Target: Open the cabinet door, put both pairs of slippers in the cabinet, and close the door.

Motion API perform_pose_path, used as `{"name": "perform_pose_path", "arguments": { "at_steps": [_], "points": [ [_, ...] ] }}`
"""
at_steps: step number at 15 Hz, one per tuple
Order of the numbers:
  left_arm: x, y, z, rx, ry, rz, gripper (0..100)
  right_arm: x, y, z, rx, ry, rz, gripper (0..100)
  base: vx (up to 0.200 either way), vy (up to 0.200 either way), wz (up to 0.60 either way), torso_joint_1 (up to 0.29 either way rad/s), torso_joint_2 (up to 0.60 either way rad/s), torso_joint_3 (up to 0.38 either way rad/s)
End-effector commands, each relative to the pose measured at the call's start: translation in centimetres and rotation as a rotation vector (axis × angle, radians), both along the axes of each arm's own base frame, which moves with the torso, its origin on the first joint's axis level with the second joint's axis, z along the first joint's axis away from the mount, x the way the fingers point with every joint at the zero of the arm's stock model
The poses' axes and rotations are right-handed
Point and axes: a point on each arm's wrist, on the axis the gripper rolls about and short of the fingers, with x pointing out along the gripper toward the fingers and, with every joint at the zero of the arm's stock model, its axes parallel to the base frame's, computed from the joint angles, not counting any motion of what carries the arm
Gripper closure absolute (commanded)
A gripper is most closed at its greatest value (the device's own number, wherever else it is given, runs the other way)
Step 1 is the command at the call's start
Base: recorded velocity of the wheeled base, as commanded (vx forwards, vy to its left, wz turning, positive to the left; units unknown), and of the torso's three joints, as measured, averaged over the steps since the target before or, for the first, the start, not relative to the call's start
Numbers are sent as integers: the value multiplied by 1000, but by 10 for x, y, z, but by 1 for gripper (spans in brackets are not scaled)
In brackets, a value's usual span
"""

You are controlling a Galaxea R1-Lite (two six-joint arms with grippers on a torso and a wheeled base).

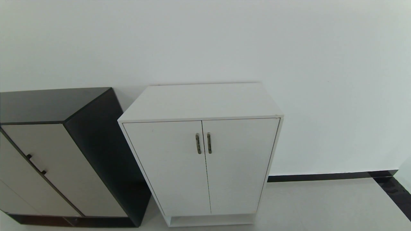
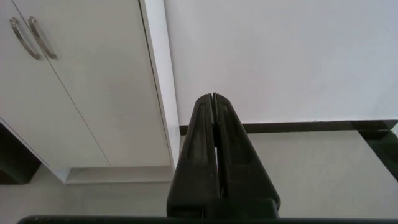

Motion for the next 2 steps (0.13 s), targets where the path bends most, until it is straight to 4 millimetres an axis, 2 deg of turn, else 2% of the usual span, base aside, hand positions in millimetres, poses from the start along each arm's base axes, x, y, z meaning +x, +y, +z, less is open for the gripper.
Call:
{"name": "perform_pose_path", "arguments": {
  "at_steps": [1, 2],
  "points": [
    [0, 0, 0, 0, 1, 0, 100, 0, 0, 0, -1, 1, 1, 100, 0, 0, 0, 0, 0, 0],
    [0, 0, 0, 0, 0, 0, 100, 0, 0, 0, -1, 1, 2, 100, 0, 0, 0, 0, 0, 0]
  ]
}}
